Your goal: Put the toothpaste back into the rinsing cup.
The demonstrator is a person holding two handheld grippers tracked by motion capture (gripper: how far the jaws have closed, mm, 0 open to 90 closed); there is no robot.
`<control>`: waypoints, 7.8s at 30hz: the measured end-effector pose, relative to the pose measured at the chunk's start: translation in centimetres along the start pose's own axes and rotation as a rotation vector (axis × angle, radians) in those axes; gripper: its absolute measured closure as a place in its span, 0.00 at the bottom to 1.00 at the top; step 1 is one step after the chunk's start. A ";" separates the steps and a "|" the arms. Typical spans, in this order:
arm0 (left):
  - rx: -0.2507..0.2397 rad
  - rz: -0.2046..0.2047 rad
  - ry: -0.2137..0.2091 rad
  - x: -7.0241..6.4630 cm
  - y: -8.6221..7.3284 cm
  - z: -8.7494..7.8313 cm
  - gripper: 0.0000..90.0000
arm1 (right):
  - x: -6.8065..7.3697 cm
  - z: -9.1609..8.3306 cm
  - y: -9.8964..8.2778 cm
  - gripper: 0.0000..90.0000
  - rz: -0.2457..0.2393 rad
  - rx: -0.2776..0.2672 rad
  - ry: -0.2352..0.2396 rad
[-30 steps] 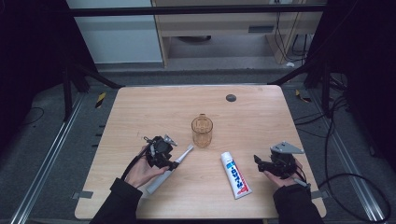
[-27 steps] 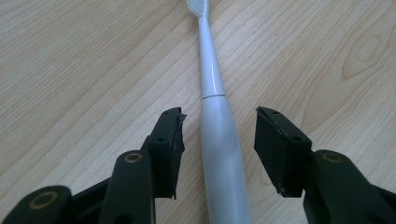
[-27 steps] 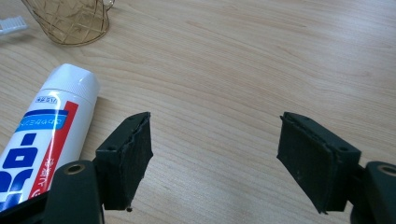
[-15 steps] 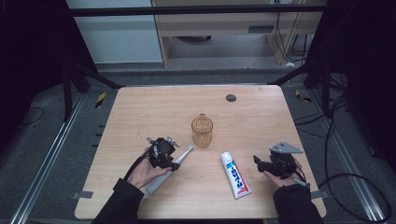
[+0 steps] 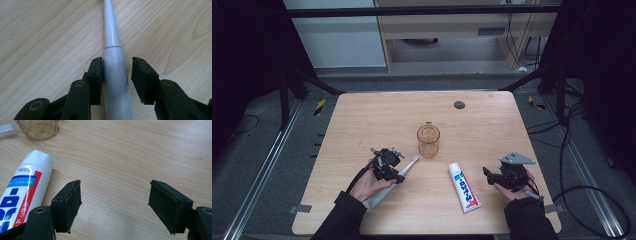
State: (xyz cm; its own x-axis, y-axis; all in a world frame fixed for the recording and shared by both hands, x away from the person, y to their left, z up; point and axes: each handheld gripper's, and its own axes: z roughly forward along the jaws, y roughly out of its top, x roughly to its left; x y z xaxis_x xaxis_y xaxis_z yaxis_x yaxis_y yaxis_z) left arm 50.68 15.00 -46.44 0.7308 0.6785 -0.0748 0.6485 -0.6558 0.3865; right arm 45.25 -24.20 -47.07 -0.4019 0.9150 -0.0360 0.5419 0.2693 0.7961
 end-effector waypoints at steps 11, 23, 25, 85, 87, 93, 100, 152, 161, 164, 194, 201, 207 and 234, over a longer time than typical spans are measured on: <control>0.009 -0.013 -0.010 0.2 -0.1 0.4 0.72 | 0.0 0.0 0.0 0.29 -0.004 0.002 -0.002; 0.006 -0.031 -0.028 0.4 -0.2 0.4 0.74 | 0.0 0.0 0.0 0.29 -0.004 0.004 -0.002; 0.002 -0.034 -0.028 0.4 -0.2 0.4 0.74 | 0.0 0.0 0.0 0.29 -0.004 0.003 -0.002; -0.468 -0.109 0.154 1.8 -2.0 -9.3 0.75 | 0.0 0.0 -0.1 0.28 0.003 0.006 -0.010; -0.500 -0.113 0.176 1.8 -2.1 -9.5 0.75 | 0.0 0.0 -0.1 0.28 0.001 0.005 -0.011; -0.553 -0.121 0.226 1.7 -2.2 -10.0 0.75 | 0.0 0.0 -0.1 0.28 0.003 0.003 -0.013; -0.617 -0.123 0.282 1.4 -2.1 -11.0 0.75 | 0.0 0.1 -0.1 0.28 -0.001 0.000 -0.017; -1.051 -0.135 0.315 -1.4 10.3 -10.5 0.74 | -0.2 0.3 -0.2 0.27 0.019 -0.009 -0.007; -1.045 -0.130 0.279 -1.7 11.4 -8.5 0.74 | -0.3 0.3 -0.2 0.27 0.024 -0.012 -0.004; -1.041 -0.129 0.269 -1.7 11.6 -8.0 0.74 | -0.3 0.3 -0.3 0.27 0.023 -0.012 -0.004; -0.978 -0.123 0.207 -0.8 10.4 -3.2 0.74 | -0.4 0.4 -0.3 0.27 0.016 -0.004 -0.007; -0.966 -0.121 0.205 -0.8 9.8 -2.3 0.74 | -0.3 0.4 -0.3 0.27 0.016 -0.004 -0.008; -0.956 -0.112 0.192 -0.9 9.5 -1.5 0.74 | -0.4 0.4 -0.4 0.27 0.016 -0.003 -0.009; -0.916 -0.083 0.180 -1.1 7.2 0.6 0.74 | -0.3 0.5 -0.4 0.27 0.013 0.002 -0.014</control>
State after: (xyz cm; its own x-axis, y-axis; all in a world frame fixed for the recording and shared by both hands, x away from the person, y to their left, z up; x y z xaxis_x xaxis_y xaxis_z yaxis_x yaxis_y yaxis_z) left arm 54.68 9.34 -44.13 0.5960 0.8027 -0.0214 0.2207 -0.1381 0.9655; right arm 45.54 -24.46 -47.65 -0.3844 0.9225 -0.0344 0.5485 0.2582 0.7953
